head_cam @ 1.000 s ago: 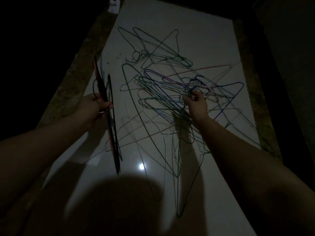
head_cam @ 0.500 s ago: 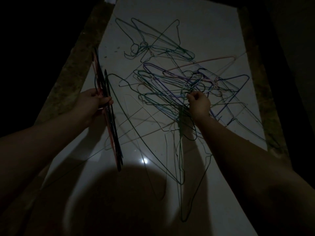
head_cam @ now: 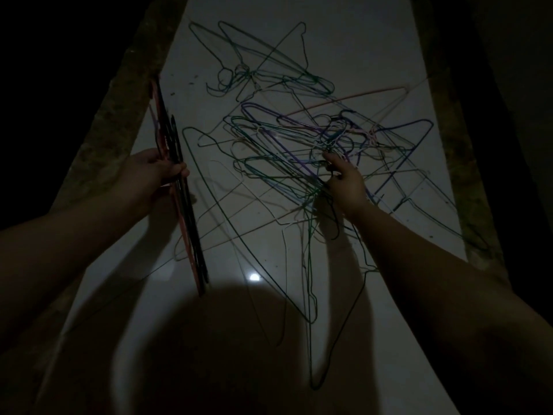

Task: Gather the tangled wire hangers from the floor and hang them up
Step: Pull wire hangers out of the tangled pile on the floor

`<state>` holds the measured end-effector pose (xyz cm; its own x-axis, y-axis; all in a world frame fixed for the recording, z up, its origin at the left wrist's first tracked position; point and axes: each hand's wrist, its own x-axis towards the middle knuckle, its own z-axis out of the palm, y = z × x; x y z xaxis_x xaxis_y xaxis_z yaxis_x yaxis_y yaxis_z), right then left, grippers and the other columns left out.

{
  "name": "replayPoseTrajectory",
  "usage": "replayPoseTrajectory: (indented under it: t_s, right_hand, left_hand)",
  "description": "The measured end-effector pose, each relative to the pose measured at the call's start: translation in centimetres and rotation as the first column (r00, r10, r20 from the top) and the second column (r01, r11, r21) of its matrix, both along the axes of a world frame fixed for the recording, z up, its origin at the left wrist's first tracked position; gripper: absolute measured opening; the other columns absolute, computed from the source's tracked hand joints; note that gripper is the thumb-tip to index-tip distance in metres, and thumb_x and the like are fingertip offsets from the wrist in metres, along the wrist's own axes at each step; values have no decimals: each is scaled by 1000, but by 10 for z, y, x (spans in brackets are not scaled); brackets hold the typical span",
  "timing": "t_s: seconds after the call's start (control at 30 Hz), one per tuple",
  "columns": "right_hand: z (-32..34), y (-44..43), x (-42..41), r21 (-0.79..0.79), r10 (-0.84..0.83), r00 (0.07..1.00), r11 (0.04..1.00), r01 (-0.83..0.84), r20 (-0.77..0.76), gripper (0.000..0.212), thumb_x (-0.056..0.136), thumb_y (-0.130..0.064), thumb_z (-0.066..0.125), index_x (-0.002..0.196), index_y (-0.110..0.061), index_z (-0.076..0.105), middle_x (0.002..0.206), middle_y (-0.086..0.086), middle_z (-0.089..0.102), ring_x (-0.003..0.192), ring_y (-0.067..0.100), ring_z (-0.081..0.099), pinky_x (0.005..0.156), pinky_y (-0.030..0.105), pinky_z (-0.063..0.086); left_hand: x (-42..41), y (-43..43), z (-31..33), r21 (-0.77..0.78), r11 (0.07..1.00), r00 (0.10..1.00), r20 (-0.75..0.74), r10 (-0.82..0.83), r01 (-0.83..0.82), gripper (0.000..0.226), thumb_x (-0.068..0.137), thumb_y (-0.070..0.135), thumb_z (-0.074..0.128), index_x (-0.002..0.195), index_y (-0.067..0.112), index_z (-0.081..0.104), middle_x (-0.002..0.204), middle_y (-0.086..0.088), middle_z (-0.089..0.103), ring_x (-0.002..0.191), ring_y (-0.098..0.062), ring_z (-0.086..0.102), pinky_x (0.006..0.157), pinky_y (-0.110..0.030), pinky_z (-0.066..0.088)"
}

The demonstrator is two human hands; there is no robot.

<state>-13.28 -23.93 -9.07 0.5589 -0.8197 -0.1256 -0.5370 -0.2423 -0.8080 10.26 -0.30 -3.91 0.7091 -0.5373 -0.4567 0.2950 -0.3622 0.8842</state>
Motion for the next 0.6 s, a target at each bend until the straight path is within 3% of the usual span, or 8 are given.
replayPoseTrajectory:
  t_s: [0.07,0.13,0.37,0.53,0.6]
  right_hand:
    - [0,-1,-4,-140,64,989,987,-83,-132,59,85,16,40,139,-8,44,136,17,48,122,27,49,97,24,38]
    - [0,-3,-9,-233,93,960,960,-157,-264,59,85,14,44,140,-8,43,134,19,50,121,30,48,97,28,37]
    - [-7,-4,-29,-284,92,838,916,-283,-538,27,88,-2,54,114,-1,60,115,20,59,104,34,56,83,33,44]
    - [-11,-5,-41,-317,130,796,871,-377,-591,24,84,-6,59,108,-5,60,115,17,50,100,34,52,76,31,39]
    - [-13,-7,-42,-318,110,822,887,-335,-559,34,82,-7,62,116,-7,58,118,17,54,105,34,54,83,34,43]
  left_hand:
    - [0,0,0,1,1000,1000,3,-15,15,17,91,0,50,103,11,56,90,2,63,82,-6,62,71,-25,46]
    - [-1,-1,1,2,1000,1000,4,-19,19,16,92,1,49,95,14,56,90,3,63,82,-5,62,68,-24,46]
    - [-9,-6,5,-2,1000,1000,28,4,-4,26,92,-3,48,82,22,52,84,2,60,73,-3,62,62,-21,47]
    - [-10,-6,6,8,1000,1000,30,0,0,26,92,-2,49,82,22,53,86,3,61,73,-1,62,53,-13,50]
    - [-8,-6,6,14,1000,999,33,-6,6,25,92,-2,49,82,21,54,85,3,61,70,1,63,53,-13,51]
